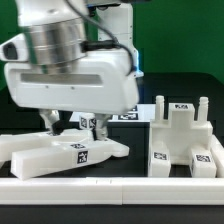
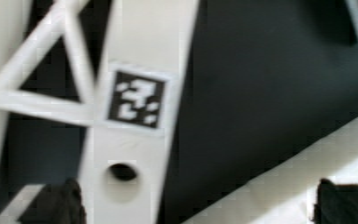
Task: Assemble chair
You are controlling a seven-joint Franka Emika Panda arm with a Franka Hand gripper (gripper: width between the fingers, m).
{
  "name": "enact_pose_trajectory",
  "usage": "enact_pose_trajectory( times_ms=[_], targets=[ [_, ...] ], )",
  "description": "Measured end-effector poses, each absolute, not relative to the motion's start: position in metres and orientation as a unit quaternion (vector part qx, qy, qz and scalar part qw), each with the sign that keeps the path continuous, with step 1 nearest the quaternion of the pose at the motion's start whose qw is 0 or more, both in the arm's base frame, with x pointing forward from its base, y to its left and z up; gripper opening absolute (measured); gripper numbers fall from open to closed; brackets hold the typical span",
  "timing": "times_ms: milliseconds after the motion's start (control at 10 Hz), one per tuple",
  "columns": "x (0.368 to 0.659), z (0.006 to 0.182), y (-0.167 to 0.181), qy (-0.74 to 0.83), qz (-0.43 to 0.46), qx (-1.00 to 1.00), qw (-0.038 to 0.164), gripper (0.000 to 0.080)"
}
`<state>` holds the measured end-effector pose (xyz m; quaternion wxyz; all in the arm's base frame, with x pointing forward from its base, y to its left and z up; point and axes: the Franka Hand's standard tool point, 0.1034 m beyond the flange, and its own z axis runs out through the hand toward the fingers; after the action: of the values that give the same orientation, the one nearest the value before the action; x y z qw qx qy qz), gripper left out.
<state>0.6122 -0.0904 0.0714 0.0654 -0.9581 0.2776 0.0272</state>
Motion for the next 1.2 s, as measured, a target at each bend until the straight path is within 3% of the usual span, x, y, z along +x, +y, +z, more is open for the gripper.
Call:
enact_pose_trajectory(
  times_ms=[400, 500, 900, 1200],
  targets=[
    [0.612, 0.069, -0.086, 0.284, 0.028, -0.956, 0.063, 0.0649],
    [0.612, 0.059, -0.098, 0.316, 0.024, -0.947, 0.051, 0.0649],
    [0.612, 0.037, -0.124, 0.329, -0.001, -0.943, 0.044, 0.0649],
    [0.609, 0.022, -0.111, 0.326, 0.001, -0.944, 0.038, 0.0649]
  ],
)
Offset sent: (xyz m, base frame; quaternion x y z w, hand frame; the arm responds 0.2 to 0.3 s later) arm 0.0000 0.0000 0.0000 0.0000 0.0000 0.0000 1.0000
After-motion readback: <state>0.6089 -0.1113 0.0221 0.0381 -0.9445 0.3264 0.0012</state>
